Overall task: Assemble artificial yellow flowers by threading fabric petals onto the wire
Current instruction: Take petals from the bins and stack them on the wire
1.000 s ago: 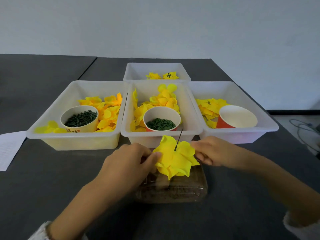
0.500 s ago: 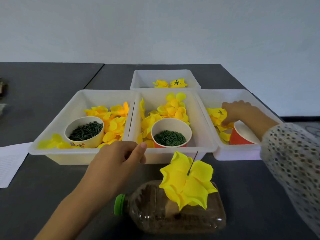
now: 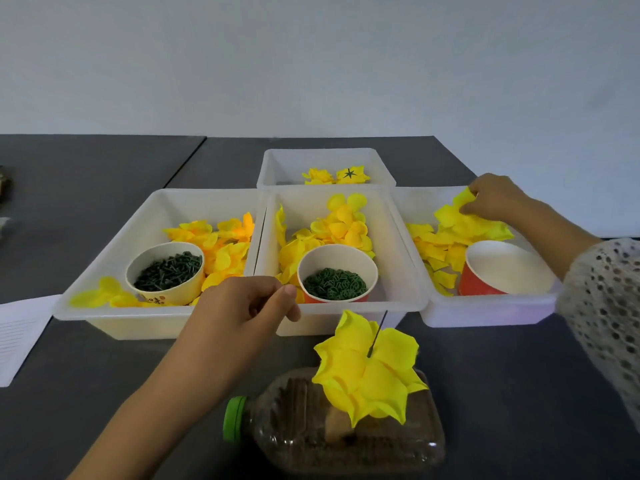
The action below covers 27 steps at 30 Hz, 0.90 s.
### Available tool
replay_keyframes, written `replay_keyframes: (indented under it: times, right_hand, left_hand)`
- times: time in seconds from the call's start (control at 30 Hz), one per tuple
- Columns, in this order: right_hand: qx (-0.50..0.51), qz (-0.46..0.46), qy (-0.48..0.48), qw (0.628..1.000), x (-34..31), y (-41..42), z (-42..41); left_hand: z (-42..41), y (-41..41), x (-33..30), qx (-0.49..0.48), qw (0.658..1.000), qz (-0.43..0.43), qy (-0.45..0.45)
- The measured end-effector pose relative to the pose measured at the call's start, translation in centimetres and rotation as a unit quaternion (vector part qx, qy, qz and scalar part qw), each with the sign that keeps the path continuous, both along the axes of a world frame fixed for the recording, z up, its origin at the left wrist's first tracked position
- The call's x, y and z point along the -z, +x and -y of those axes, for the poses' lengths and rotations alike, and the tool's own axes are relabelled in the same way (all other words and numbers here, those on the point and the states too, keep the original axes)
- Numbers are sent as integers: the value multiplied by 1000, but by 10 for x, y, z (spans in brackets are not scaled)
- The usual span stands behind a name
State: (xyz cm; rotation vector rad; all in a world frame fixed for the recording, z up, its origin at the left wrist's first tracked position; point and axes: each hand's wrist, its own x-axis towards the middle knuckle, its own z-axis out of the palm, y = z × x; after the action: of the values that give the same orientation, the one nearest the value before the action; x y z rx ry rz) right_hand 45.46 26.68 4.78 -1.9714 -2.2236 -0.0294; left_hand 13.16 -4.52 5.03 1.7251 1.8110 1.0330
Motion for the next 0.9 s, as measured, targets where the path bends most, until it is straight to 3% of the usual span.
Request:
replay_keyframes:
  times: [0.17,0.43,0.7,0.9]
  right_hand:
    - [-75,-9,-97,992,-6,4,29]
    - [-65,-139,12,988,-15,10,51]
    - [-72,-76,-11,994,-5,8,59]
    - [-2,-120,-28,992,-7,11,53]
  left_hand:
    - [9,22,-10,10,1000,19,17]
    - [29,32,-29,12,999,21,37]
    - [37,38,-36,12,999,27,44]
    - [36,36,-37,12,999,18,39]
